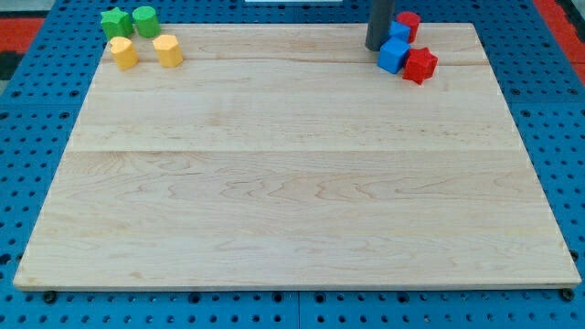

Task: Move the yellow heart to the right of the green circle

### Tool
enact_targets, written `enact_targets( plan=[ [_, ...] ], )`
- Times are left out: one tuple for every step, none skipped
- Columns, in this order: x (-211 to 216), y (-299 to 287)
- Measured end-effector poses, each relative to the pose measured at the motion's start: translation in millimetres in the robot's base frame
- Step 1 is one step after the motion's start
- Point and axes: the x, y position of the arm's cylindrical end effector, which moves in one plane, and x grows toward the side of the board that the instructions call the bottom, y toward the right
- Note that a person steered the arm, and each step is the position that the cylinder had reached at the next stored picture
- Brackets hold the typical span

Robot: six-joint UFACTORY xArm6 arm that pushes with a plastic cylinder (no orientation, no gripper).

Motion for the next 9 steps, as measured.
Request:
enact_targets(
  plan=[
    [3,-26],
    [26,-125],
    [59,-226],
    [110,-310],
    [116,-403],
    [73,-416],
    [48,-418],
    [57,-418],
    [58,-408]
  ],
)
